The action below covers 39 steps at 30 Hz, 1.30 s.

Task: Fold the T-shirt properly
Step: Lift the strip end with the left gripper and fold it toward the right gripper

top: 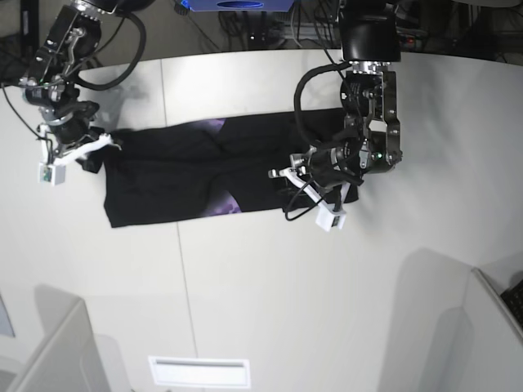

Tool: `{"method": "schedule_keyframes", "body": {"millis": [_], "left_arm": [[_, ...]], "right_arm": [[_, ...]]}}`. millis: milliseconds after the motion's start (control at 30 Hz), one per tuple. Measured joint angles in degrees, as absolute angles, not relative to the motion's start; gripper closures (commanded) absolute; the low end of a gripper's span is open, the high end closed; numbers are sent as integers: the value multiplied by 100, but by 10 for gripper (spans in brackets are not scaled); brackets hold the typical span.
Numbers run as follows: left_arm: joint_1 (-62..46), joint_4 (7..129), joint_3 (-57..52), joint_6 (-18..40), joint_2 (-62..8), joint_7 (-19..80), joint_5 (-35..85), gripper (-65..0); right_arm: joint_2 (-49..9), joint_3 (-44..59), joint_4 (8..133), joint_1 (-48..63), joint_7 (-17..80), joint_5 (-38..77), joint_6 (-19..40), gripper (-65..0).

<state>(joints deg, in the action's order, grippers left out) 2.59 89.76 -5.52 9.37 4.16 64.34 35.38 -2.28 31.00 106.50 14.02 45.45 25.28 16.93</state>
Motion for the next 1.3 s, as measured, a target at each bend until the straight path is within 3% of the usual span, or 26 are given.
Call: {"method": "schedule_keyframes", "body": {"millis": [1300], "left_arm": [[458,8525,-318,768,617,6392,3518,-7]], "right_arm": [[-215,3083,10650,1385,4565,2512,1693,0]]}}
